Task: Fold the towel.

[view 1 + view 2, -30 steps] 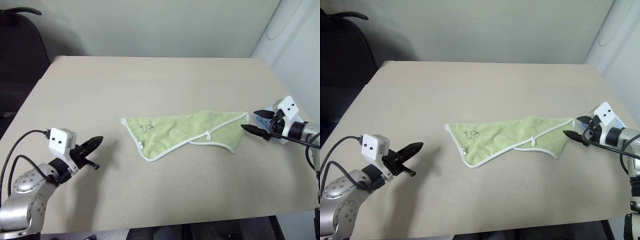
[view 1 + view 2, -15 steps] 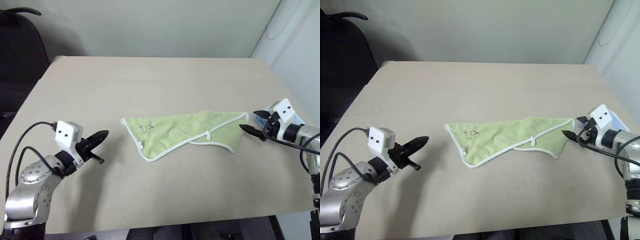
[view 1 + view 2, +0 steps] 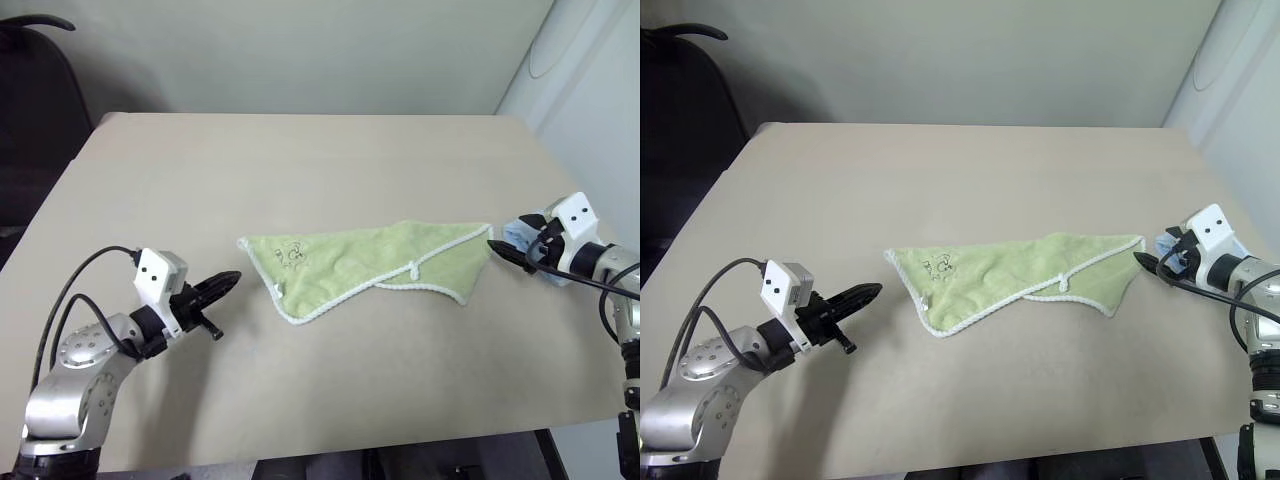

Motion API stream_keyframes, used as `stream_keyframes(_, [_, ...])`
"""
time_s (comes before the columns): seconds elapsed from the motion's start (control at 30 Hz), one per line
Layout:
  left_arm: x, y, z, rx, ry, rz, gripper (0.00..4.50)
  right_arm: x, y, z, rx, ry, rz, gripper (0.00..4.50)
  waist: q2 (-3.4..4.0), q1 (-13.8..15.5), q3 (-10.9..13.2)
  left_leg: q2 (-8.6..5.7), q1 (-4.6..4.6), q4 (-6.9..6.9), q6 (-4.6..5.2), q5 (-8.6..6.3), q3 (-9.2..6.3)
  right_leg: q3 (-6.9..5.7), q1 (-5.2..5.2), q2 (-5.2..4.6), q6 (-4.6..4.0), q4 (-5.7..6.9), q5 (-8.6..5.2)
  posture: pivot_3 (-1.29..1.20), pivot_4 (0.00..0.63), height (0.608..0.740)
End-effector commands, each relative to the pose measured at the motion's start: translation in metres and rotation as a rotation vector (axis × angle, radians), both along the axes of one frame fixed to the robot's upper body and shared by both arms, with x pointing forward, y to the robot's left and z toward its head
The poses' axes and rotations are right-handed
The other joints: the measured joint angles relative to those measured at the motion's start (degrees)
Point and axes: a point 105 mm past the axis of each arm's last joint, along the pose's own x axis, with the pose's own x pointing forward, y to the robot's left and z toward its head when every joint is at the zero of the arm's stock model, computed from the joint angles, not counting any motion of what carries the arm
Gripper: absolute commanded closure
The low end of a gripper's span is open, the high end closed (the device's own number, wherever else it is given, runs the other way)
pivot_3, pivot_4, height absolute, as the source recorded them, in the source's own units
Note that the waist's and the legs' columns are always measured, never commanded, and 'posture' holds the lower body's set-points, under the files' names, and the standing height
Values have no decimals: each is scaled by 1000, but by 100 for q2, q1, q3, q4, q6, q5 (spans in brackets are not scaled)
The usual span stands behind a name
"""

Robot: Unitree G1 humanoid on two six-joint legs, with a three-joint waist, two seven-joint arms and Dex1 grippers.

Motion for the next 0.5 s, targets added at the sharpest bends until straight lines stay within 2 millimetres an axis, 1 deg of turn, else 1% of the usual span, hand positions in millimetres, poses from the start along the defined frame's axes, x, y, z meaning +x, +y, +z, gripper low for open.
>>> stream_keyframes(0.03, [-11, -20, 12, -14, 5, -187, 4123, 3, -1, 17, 1, -71, -9, 0, 0, 0, 0, 1, 0, 2, 1, -2, 0, 4, -1, 0, 0, 1, 0, 0, 150, 740])
stream_keyframes(0.07, [-16, -26, 10, 21, 28, -264, 3930, 4, 0, 18, 2, -74, -9, 0, 0, 0, 0, 1, 0, 2, 3, -3, 0, 8, -4, 0, 0, 2, 0, 0, 150, 740])
stream_keyframes(0.13, [-20, -33, 3, 120, 55, -365, 3256, 5, 1, 18, 3, -76, -9, 0, 0, 5, 0, 3, 2, 2, 5, -6, -2, 18, -8, 0, 1, 5, 0, 0, 150, 740])
stream_keyframes(0.23, [-16, -37, -6, 284, 59, -485, 2241, 6, 2, 18, 5, -80, -9, 0, 2, 11, -1, 2, 4, 3, 10, -9, -11, 27, -12, 0, 1, 6, 0, 0, 150, 740])
stream_keyframes(0.33, [-11, -43, -14, 405, 66, -612, 1290, 6, 4, 18, 9, -88, -9, 0, 2, 6, -1, 5, 4, 5, 16, -12, -20, 31, -16, -1, 2, 7, 0, 0, 150, 740])
stream_keyframes(0.5, [-2, -59, -32, 526, 65, -782, 1290, 2, 5, 18, 17, -95, -16, 0, 4, -15, -2, 15, -4, 4, 27, -19, -23, 38, -23, -10, 8, 2, -3, 0, 150, 740])
